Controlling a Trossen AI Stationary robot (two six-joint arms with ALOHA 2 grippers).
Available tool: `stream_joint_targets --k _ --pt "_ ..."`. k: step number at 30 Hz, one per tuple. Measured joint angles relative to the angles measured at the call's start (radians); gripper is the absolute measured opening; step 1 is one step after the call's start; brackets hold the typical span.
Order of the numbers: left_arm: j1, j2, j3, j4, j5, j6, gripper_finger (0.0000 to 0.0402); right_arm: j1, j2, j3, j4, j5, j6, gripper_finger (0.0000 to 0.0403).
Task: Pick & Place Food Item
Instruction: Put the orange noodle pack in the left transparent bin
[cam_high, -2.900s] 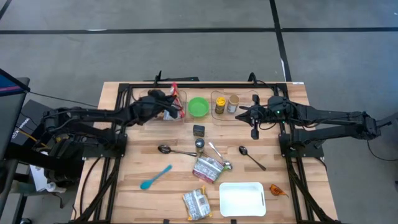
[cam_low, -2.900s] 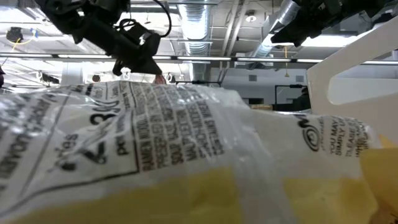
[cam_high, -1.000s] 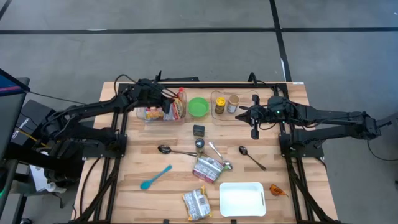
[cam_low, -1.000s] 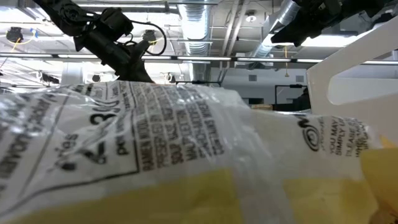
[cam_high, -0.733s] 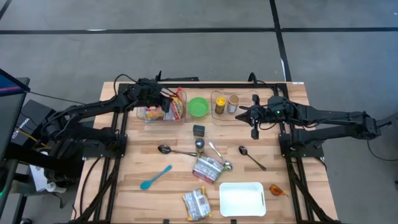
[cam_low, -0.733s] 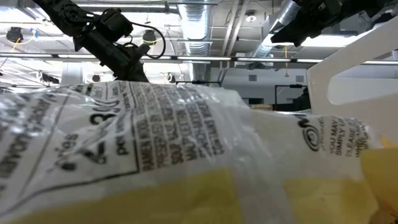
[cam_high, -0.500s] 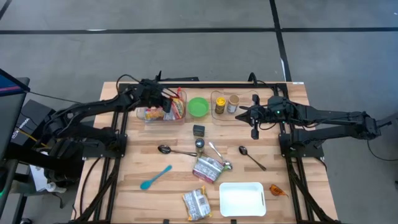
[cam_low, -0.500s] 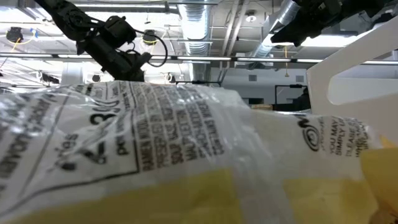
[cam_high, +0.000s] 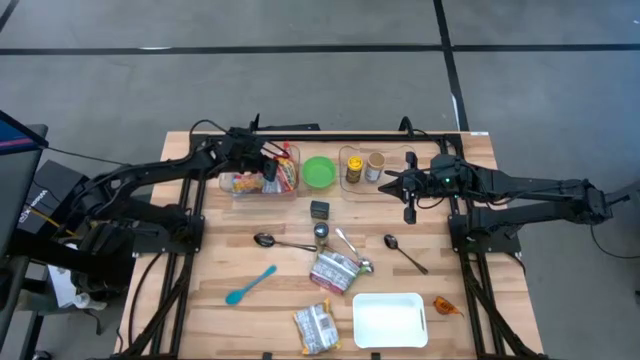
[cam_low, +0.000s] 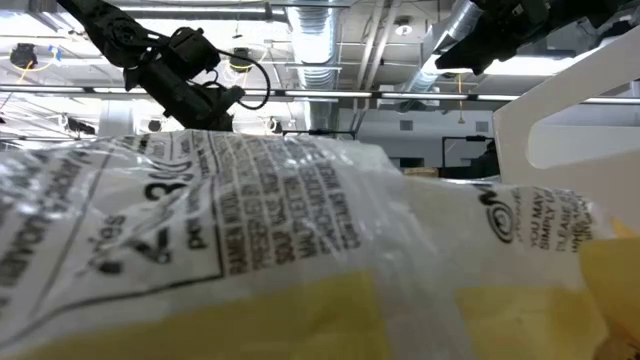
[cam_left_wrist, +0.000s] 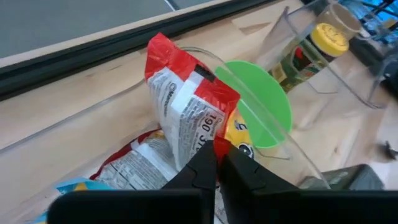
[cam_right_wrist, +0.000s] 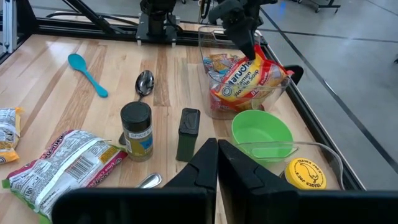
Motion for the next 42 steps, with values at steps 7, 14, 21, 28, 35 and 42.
stream_joint_targets --k 7,14,21,28,35,42 --pt "0.0 -0.047 0.0 0.001 0.008 0.0 0.0062 0.0 0.0 0.0 0.0 0.0 0.0 0.0005" --pt "0.0 -0.096 0.0 0.003 -0.001 0.0 0.0099 0.0 0.0 0.0 0.0 0.0 0.0 0.0005" --pt "-0.016 -0.125 0.0 0.031 -0.008 0.0 0.0097 0.0 0.0 0.0 0.0 0.0 0.0 0.0005" --pt "-0.068 -0.124 0.0 0.028 -0.04 -0.023 0.0075 0.0 0.0 0.0 0.0 0.0 0.0 0.0005" --pt "-0.077 -0.124 0.0 0.026 -0.141 -0.056 0.0046 0.0 0.0 0.0 0.0 0.0 0.0 0.0005" --pt "-0.077 -0.124 0.0 0.025 -0.141 -0.056 0.0047 0.0 0.0 0.0 0.0 0.0 0.0 0.0005"
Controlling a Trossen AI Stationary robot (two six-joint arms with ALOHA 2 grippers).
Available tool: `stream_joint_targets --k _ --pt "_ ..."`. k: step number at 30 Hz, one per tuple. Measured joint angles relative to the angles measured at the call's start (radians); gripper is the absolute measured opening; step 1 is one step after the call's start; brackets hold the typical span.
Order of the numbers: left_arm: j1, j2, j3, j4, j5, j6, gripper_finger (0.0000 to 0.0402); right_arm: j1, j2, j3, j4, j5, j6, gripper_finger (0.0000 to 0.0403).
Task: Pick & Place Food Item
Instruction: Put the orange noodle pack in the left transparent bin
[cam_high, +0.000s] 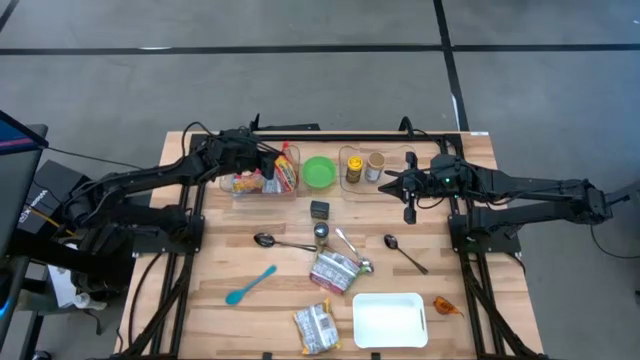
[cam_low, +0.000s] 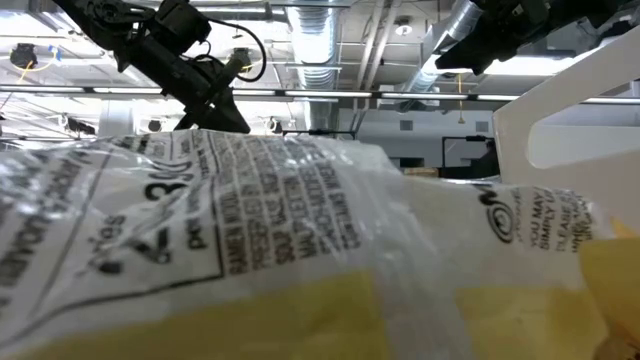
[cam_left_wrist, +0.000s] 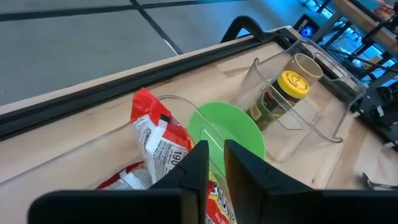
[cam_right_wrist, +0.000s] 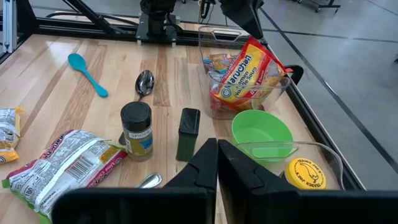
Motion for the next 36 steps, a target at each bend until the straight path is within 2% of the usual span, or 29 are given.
stream_joint_targets --k 9,18,24,29,36 --pt "0.0 0.0 0.0 -0.115 0.024 0.008 0.0071 0.0 0.0 0.0 0.0 0.0 0.0 0.0005" --pt "-0.049 0.0 0.0 -0.242 0.026 0.009 0.0059 0.0 0.0 0.0 0.0 0.0 0.0 0.0005" --pt "-0.09 0.0 0.0 -0.254 0.027 0.008 0.0049 0.0 0.0 0.0 0.0 0.0 0.0 0.0005" --pt "-0.089 -0.038 0.0 -0.181 0.026 0.005 0.0037 0.0 0.0 0.0 0.0 0.0 0.0 0.0005" --pt "-0.086 -0.133 0.0 -0.117 -0.129 0.004 0.0017 -0.002 0.0 0.0 0.0 0.0 0.0 0.0005"
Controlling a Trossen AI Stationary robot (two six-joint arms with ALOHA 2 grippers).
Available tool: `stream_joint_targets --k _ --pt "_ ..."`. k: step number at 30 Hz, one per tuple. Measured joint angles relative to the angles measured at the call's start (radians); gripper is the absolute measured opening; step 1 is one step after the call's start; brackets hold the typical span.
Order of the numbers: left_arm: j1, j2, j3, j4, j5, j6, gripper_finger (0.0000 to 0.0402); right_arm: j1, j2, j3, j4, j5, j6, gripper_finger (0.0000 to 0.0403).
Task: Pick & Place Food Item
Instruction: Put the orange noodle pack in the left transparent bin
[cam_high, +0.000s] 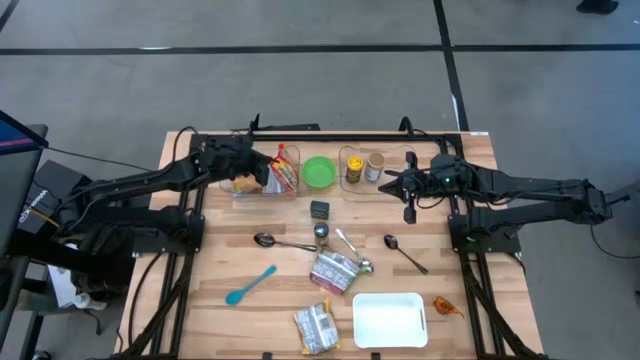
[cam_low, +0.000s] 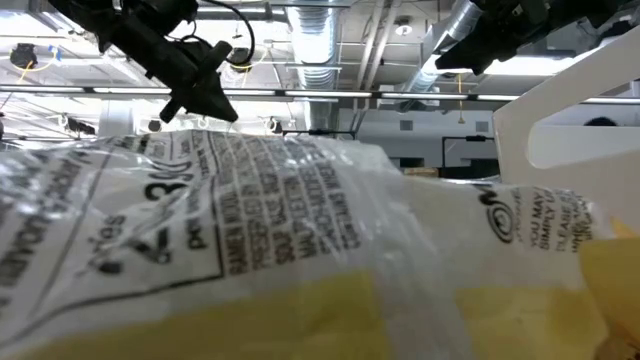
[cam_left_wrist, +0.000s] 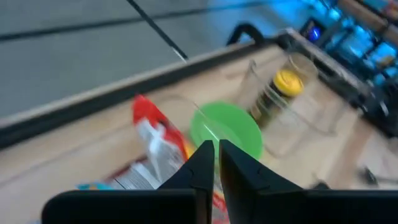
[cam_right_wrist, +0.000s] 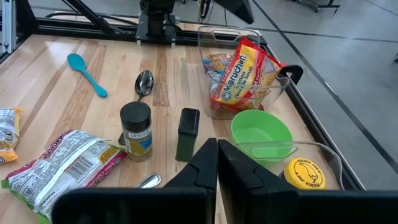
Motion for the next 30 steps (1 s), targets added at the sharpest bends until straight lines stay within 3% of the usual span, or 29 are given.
stream_joint_targets --k 7,20,30 --pt "0.0 0.039 0.0 0.047 -0.01 0.005 0.002 0.0 0.0 0.0 0.006 0.0 0.0 0.0005" --pt "0.01 0.094 0.0 0.041 -0.003 -0.016 0.012 0.0 0.0 0.0 0.006 0.0 0.0 0.0005" --pt "0.009 0.121 0.0 -0.031 -0.003 -0.022 0.0145 0.0 0.0 0.0 0.006 0.0 0.0 0.0005"
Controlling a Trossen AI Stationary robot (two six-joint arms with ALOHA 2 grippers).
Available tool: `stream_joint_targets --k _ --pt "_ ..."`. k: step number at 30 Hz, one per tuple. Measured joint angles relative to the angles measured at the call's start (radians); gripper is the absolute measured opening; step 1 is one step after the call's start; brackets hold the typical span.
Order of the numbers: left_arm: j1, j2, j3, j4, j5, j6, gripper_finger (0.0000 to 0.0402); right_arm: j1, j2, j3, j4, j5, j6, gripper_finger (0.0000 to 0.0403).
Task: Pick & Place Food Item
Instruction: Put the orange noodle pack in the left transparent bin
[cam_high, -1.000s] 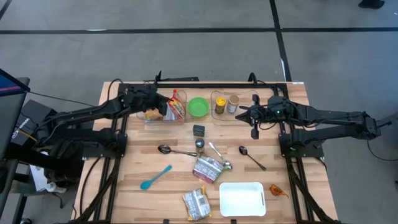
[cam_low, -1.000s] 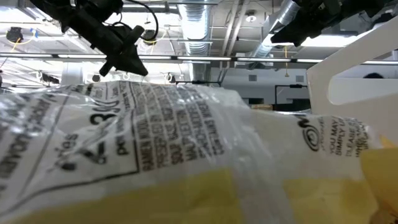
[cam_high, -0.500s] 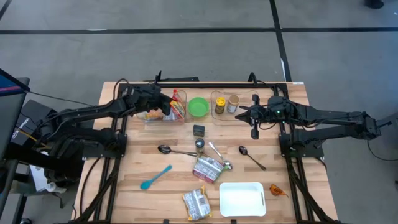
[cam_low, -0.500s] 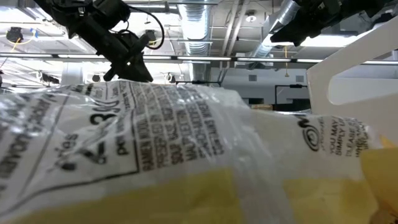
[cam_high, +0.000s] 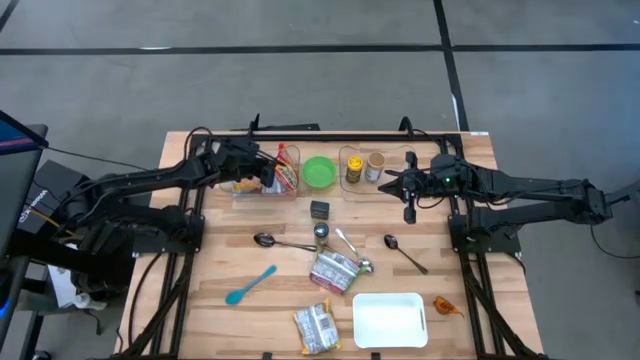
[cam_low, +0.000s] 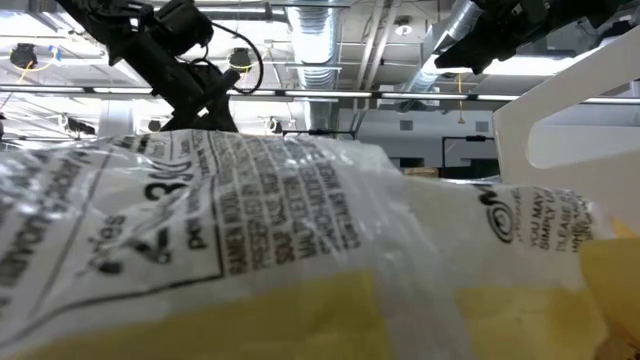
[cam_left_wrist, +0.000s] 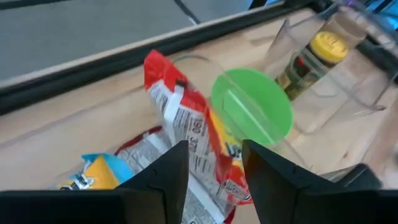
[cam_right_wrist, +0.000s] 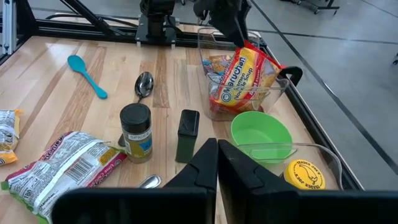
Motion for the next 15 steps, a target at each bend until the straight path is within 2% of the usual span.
stream_joint_targets --k 11,15 --pt "-0.001 0.079 0.0 0.024 -0.001 -0.044 0.0143 0.0 0.0 0.0 0.0 0.0 0.0 0.0005" --pt "-0.005 0.09 0.0 0.032 -0.003 -0.044 0.0129 0.001 0.0 0.0 0.0 0.0 0.0 0.0005"
